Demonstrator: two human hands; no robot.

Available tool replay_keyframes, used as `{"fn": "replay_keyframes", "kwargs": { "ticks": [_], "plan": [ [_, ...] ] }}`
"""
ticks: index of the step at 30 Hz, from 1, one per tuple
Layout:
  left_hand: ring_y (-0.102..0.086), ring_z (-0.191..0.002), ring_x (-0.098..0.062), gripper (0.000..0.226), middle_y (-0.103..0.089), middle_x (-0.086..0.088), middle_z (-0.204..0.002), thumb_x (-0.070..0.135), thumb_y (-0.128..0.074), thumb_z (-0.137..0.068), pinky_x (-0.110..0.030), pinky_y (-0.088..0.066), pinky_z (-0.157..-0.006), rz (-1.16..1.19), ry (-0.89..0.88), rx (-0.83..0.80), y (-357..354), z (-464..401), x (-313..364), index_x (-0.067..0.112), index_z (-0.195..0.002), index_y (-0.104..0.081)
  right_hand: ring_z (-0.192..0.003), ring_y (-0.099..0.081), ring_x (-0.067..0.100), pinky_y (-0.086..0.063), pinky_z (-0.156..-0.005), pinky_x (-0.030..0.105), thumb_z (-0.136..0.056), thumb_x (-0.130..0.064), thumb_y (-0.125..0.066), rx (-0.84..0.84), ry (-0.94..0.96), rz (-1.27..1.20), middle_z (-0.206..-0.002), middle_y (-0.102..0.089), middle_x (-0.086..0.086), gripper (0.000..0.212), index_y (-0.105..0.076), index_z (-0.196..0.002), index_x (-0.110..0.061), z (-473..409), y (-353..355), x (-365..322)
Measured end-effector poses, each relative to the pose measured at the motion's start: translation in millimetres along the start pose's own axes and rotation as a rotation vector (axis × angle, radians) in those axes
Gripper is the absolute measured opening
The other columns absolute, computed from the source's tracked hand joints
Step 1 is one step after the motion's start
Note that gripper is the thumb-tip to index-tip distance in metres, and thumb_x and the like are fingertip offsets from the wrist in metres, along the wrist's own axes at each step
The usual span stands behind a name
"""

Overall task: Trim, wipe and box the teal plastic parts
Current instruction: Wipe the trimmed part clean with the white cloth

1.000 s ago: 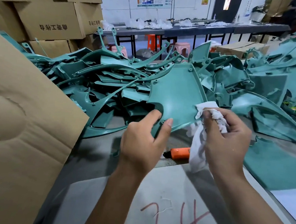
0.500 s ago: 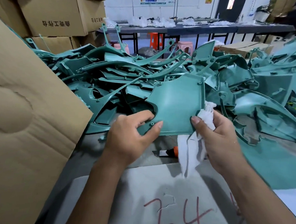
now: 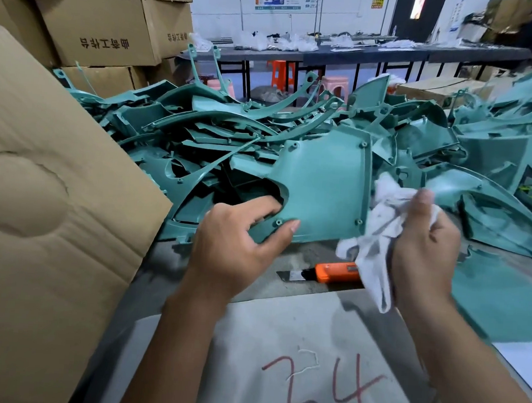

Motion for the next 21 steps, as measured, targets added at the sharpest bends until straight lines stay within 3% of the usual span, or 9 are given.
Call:
{"fn": "replay_keyframes", "kwargs": {
  "ticks": [1, 3, 5, 6, 8, 10, 14, 17, 21],
  "plan": [
    [-0.036, -0.050, -0.015, 0.032, -0.035, 0.004, -0.055, 0.055, -0.061, -0.091, -0.028, -0.027, -0.052, -0.038, 0.011, 0.028, 2, 0, -2, 0.024, -0.083, -0.058, -0.069, -0.064, 0.019, -0.052, -0.065, 0.045, -0.108, -0.055, -0.042, 0.039, -0.070, -0.080, -0.075, -0.068, 0.003, 0.049, -0.060, -0.080, -0.020, 0, 3, 2],
    [-0.041, -0.050, -0.019, 0.030, -0.038, 0.006, -0.055, 0.055, -0.059, -0.093, -0.030, -0.033, -0.051, -0.109, 0.021, 0.088, 5, 0, 0, 0.025, -0.090, -0.060, -0.075, -0.075, 0.016, -0.057, -0.065, 0.037, -0.107, -0.056, -0.042, 0.022, -0.317, -0.313, -0.083, -0.078, 0.001, 0.046, -0.067, -0.092, -0.021, 10, -7, 12],
    [-0.048, -0.052, -0.022, 0.027, -0.042, 0.008, -0.059, 0.053, -0.058, -0.095, -0.032, -0.038, -0.050, -0.117, 0.013, 0.129, 0, 0, 9, 0.026, -0.093, -0.056, -0.085, -0.079, 0.021, -0.064, -0.071, 0.038, -0.104, -0.057, -0.046, -0.209, -0.589, -0.542, -0.096, -0.081, 0.008, 0.049, -0.071, -0.108, -0.015, 34, -40, 15],
    [-0.051, -0.055, -0.023, 0.025, -0.045, 0.009, -0.061, 0.051, -0.058, -0.096, -0.033, -0.040, -0.050, -0.110, 0.004, 0.131, -3, 0, 15, 0.027, -0.094, -0.053, -0.096, -0.078, 0.027, -0.063, -0.083, 0.043, -0.102, -0.053, -0.052, -0.356, -0.651, -0.589, -0.107, -0.079, 0.016, 0.050, -0.070, -0.116, -0.008, 48, -56, 11],
    [-0.053, -0.057, -0.022, 0.019, -0.049, 0.010, -0.064, 0.045, -0.059, -0.098, -0.037, -0.045, -0.051, -0.078, -0.004, 0.088, -15, 2, 22, 0.029, -0.096, -0.049, -0.107, -0.074, 0.035, -0.059, -0.094, 0.046, -0.098, -0.032, -0.067, -0.600, -0.621, -0.577, -0.118, -0.073, 0.024, 0.041, -0.065, -0.125, 0.000, 68, -74, 5],
    [-0.053, -0.058, -0.021, 0.014, -0.052, 0.010, -0.065, 0.037, -0.060, -0.097, -0.038, -0.047, -0.051, -0.013, 0.004, 0.058, -22, 4, 21, 0.030, -0.097, -0.048, -0.093, -0.075, 0.030, -0.062, -0.081, 0.036, -0.094, -0.015, -0.070, -0.661, -0.501, -0.532, -0.107, -0.076, 0.020, 0.024, -0.069, -0.114, -0.001, 70, -76, -1],
    [-0.040, -0.054, -0.013, 0.028, -0.041, 0.011, -0.062, 0.031, -0.061, -0.098, -0.029, -0.033, -0.050, 0.252, 0.019, 0.014, -26, -2, 19, 0.033, -0.081, -0.040, -0.077, -0.076, 0.028, -0.063, -0.067, 0.034, -0.087, -0.016, -0.071, -0.532, -0.446, -0.579, -0.092, -0.077, 0.020, 0.020, -0.072, -0.097, 0.001, 55, -63, -8],
    [-0.038, -0.055, -0.011, 0.030, -0.039, 0.013, -0.062, 0.032, -0.063, -0.097, -0.023, -0.029, -0.052, 0.269, 0.019, -0.023, -26, -3, 17, 0.034, -0.078, -0.040, -0.072, -0.075, 0.030, -0.062, -0.062, 0.036, -0.088, -0.018, -0.073, -0.496, -0.482, -0.543, -0.088, -0.076, 0.022, 0.025, -0.069, -0.097, 0.004, 51, -60, -2],
    [-0.033, -0.053, -0.011, 0.031, -0.036, 0.010, -0.060, 0.041, -0.065, -0.093, -0.024, -0.024, -0.051, 0.150, 0.037, -0.056, -15, 1, 0, 0.038, -0.074, -0.041, -0.063, -0.074, 0.022, -0.062, -0.058, 0.035, -0.095, -0.021, -0.073, -0.029, -0.600, -0.503, -0.078, -0.077, 0.012, 0.018, -0.067, -0.092, -0.004, 18, -22, 27]
  ]
}}
Point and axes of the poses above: each hand's wrist, its own z-axis away from the middle knuckle, its own y-axis out of the back of the hand, x = y × z, the point moved 7 cm from there along -z, towards the middle knuckle
